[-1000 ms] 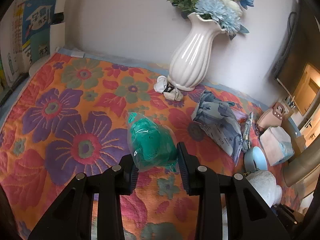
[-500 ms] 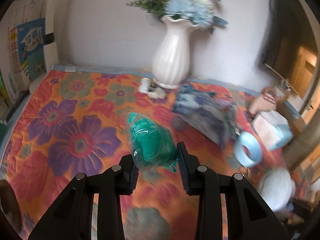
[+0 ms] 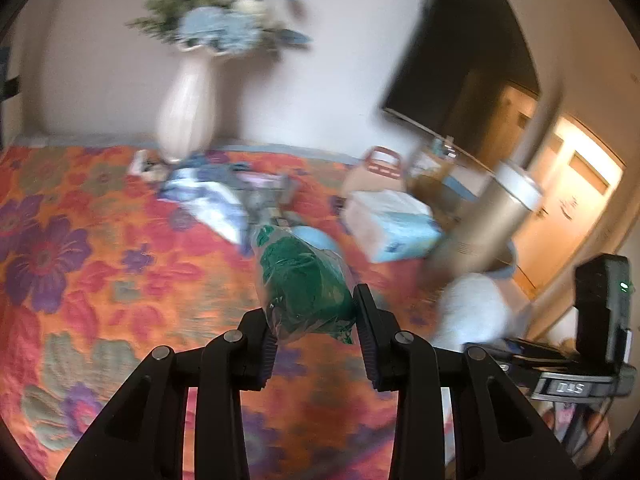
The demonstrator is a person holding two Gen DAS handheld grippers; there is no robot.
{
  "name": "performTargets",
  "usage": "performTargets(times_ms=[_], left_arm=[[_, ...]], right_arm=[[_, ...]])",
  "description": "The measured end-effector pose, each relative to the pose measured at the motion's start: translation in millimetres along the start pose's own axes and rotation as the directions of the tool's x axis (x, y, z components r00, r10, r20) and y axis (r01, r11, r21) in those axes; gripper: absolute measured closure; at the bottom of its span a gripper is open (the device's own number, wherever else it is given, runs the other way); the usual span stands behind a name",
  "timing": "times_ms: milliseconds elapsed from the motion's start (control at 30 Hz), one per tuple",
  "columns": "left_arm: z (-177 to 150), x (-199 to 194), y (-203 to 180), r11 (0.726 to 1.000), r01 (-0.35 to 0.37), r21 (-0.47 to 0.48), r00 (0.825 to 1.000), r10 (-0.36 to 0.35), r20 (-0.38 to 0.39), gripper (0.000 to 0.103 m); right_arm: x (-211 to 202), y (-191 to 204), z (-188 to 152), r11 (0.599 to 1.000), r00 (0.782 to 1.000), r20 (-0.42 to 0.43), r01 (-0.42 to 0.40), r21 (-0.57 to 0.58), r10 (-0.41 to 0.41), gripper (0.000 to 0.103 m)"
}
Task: Organize soft objects
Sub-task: 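Carry the teal bag and elephant plush with both grippers to the woven tray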
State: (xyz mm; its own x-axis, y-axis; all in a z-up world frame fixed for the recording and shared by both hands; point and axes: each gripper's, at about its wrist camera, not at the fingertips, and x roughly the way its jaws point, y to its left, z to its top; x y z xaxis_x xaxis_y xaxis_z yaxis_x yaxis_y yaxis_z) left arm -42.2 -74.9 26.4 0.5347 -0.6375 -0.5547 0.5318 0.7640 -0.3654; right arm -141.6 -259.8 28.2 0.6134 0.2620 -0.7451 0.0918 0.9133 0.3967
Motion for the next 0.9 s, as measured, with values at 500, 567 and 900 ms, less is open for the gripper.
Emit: performTargets(times_ms=[500, 567, 900], left_arm=[[-15.2, 47.9, -178.0, 0.930, 0.243, 0.276, 0.965, -0.205, -0.161, 0.071], [-15.1, 57.6, -203.6, 0.914, 0.263, 0.309, 0.960, -0.217, -0.175, 0.071], [25.5, 113.0, -298.5, 0.926, 0.183, 0.331, 0.983, -0.161, -0.093, 0.071]], right_arm=[[-89.7, -112.0, 0.7, 0.994, 0.994, 0.025, 0.105, 0.018, -0.106, 0.047], [-106.0, -132.5, 2.0, 0.992, 0.991, 0.056, 0.118, 0.054, -0.121, 0.047], [-167.4, -207.7, 34.6, 0.957, 0.945, 0.202, 0.218, 0.194, -0.256, 0.047]])
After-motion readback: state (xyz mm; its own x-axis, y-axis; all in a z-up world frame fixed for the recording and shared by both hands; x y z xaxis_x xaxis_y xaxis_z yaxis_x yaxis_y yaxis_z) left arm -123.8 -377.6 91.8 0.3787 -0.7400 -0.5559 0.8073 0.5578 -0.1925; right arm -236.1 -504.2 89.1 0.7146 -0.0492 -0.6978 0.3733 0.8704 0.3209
